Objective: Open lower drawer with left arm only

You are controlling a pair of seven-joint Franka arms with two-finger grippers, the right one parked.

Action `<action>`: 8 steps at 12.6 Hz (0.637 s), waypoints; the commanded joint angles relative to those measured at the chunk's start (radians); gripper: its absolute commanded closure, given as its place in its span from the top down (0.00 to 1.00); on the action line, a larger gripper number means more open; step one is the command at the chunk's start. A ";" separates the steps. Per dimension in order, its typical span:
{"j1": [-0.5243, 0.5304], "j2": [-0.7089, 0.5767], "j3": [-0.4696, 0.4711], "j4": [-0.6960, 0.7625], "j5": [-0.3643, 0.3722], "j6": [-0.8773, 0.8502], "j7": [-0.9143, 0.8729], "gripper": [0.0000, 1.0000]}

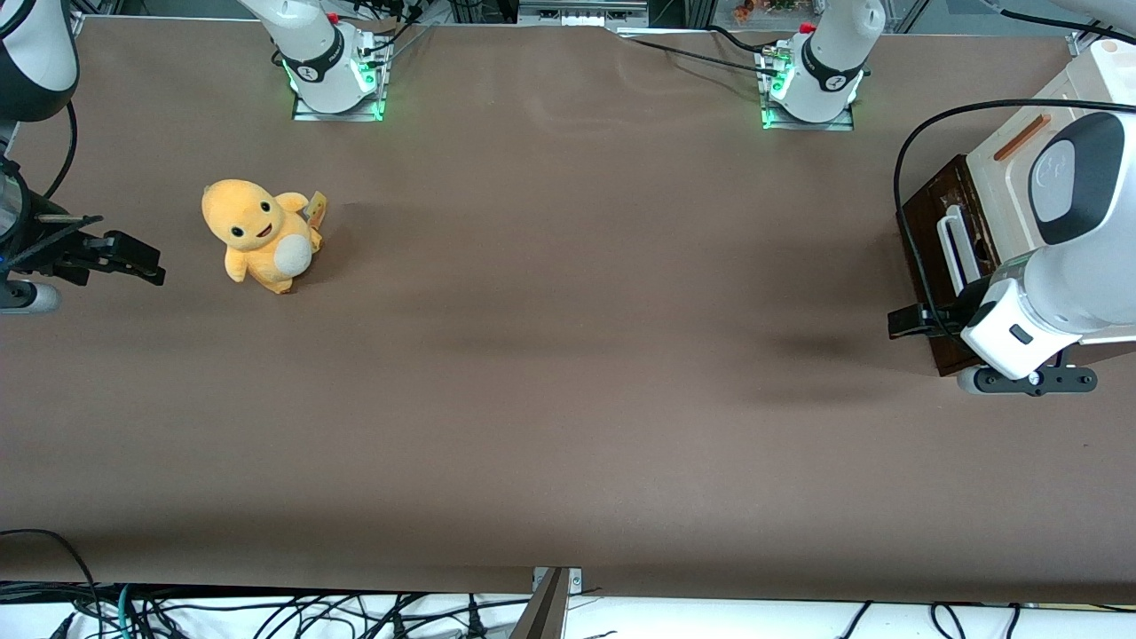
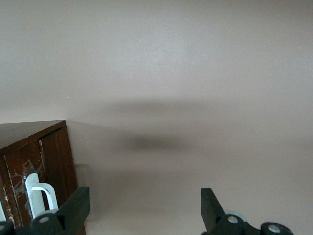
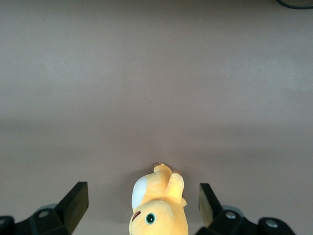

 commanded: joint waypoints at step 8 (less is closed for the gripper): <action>0.004 -0.009 -0.004 0.007 0.004 0.006 0.020 1.00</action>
